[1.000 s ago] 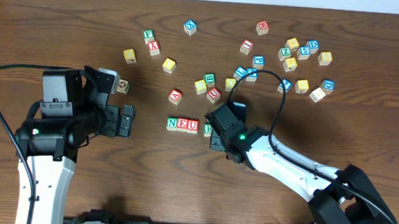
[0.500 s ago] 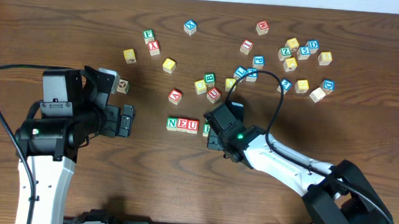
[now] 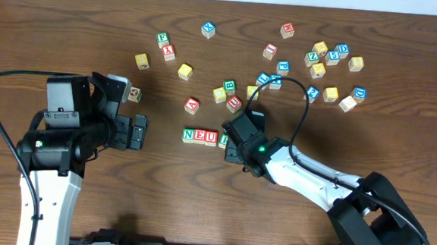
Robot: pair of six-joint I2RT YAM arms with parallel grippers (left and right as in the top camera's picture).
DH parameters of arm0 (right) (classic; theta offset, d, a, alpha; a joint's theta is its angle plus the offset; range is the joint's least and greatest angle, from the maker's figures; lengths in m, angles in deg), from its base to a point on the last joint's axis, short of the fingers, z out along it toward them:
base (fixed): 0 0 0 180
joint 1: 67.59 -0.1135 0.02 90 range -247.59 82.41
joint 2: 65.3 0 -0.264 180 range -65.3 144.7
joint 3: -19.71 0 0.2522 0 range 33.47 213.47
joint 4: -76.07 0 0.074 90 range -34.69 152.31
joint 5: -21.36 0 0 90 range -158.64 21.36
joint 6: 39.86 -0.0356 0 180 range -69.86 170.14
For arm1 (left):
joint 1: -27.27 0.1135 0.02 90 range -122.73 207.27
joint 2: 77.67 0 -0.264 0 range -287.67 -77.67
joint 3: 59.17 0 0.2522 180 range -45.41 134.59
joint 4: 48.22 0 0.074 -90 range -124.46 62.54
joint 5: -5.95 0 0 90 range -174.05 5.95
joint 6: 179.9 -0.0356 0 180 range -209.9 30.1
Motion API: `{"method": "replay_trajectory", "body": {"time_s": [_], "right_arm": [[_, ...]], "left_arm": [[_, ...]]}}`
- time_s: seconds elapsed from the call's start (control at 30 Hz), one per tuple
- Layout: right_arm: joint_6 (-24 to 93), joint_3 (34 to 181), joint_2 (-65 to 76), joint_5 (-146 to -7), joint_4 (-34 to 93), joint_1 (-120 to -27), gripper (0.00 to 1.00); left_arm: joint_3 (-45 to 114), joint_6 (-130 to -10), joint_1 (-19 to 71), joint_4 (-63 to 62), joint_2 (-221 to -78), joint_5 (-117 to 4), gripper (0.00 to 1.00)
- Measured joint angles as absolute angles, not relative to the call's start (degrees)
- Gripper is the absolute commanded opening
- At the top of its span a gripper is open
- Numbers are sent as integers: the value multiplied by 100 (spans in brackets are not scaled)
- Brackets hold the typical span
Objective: Spell out NEURIPS
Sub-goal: 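Lower the red I block beside the green R block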
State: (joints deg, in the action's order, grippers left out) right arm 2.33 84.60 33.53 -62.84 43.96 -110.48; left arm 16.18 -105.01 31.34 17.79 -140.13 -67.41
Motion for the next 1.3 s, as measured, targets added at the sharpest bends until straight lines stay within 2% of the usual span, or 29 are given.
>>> {"method": "replay_trajectory", "body": {"time_s": [1.3], "right_arm": [[629,8460,3360,-6269,4608,-11048,2]], "left_arm": [[1618,-10501,3134,1779,-14013,-6741,98]]}}
